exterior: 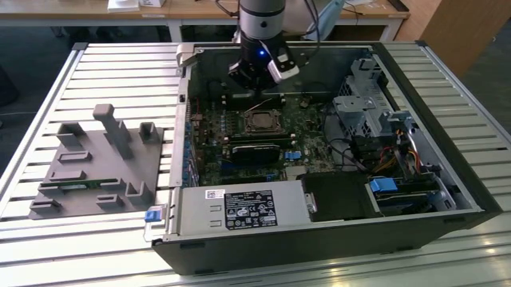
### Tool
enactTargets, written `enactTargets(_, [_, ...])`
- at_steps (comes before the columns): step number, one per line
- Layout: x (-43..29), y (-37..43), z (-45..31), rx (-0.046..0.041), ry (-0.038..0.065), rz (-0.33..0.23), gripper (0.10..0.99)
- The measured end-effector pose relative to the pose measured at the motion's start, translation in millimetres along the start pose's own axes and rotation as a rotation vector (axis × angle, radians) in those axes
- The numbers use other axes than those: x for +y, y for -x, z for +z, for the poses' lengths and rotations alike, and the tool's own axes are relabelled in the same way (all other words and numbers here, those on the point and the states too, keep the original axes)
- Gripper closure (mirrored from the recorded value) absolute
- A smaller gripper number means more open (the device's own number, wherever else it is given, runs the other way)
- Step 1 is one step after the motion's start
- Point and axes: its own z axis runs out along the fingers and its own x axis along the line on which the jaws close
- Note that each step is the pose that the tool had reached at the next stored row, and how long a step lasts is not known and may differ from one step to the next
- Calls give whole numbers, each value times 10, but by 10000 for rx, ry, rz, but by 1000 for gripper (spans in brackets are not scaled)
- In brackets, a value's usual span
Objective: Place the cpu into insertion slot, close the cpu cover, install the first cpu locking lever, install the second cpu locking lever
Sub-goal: 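Install the first cpu locking lever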
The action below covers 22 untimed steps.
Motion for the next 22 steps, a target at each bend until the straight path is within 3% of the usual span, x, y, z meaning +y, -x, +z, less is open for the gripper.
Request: enactTargets(22, [38,101,85,2,1,1,980])
